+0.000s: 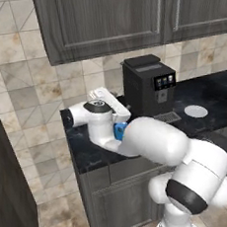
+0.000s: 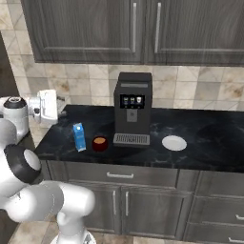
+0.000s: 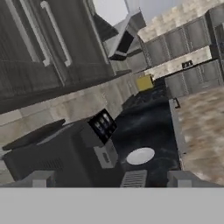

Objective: Take a sugar cube from the saucer and place it inside the coffee. Then, grab milk from the fridge and place it next to the coffee on the counter to sweeten the coffee.

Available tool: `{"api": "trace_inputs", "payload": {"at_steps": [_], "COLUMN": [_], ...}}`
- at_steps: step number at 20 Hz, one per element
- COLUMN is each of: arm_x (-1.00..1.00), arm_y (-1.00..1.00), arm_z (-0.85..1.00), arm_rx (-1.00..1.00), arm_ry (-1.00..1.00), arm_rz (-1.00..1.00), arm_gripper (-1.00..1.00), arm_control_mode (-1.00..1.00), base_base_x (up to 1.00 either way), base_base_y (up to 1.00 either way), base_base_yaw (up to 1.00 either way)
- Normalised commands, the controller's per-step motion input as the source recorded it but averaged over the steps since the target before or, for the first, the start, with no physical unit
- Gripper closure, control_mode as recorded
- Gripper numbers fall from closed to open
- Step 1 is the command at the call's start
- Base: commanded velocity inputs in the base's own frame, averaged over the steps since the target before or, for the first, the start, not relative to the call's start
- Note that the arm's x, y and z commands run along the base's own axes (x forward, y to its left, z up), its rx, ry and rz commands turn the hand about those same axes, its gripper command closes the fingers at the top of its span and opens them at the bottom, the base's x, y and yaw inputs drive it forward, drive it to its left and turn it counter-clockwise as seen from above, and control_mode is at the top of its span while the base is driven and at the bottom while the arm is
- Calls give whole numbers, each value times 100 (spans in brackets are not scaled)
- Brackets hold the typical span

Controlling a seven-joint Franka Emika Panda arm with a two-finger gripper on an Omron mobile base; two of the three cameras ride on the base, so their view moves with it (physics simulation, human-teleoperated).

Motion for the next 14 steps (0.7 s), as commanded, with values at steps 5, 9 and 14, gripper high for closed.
{"api": "trace_inputs", "payload": {"at_steps": [5,9,14], "arm_x": [-100,-99,-82], "arm_y": [-53,-88,-100], "arm_z": [86,66,47], "arm_rx": [23,32,43], "arm_ry": [-71,-68,-52], "arm_rz": [0,0,0], "arm_gripper": [-100,-100,-100], "arm_control_mode": [-100,-100,-100], "base_base_x": [0,0,0], "base_base_y": [0,0,0], "base_base_yaw": [0,0,0]}}
